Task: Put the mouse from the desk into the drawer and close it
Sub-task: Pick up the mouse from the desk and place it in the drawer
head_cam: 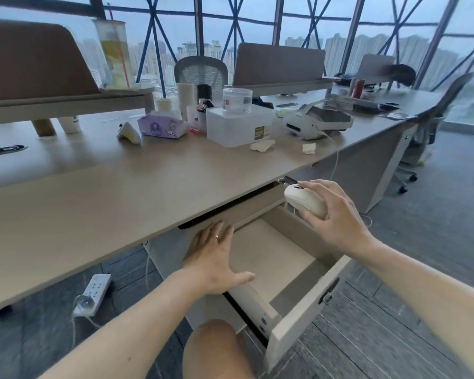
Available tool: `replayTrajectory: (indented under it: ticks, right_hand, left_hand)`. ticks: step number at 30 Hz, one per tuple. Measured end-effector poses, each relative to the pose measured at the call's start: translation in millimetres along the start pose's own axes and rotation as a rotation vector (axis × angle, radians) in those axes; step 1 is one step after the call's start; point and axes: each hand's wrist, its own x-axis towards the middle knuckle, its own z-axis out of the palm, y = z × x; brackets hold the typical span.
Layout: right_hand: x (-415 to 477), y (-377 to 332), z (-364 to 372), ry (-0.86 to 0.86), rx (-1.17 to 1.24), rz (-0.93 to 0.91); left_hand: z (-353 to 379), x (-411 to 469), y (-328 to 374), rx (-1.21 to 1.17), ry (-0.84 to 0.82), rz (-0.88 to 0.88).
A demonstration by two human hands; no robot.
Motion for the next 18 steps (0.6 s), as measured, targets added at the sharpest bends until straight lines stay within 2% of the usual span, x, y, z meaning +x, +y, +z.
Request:
replayTrajectory:
  ticks: [7, 15, 18]
  right_hand:
    - [-5, 11, 21, -0.066, -0.001, 0.054]
    - [-8, 12, 59, -0.305, -0.163, 0.123]
    - [-5, 20, 80, -0.469, -0.239, 0.156]
  left_hand:
    - [33, -1, -2, 0.068, 0.167, 0.001]
    - [31, 2, -12, 0.064, 0.241, 0.056]
    - [30, 6, -15, 0.076, 0.289, 0.091]
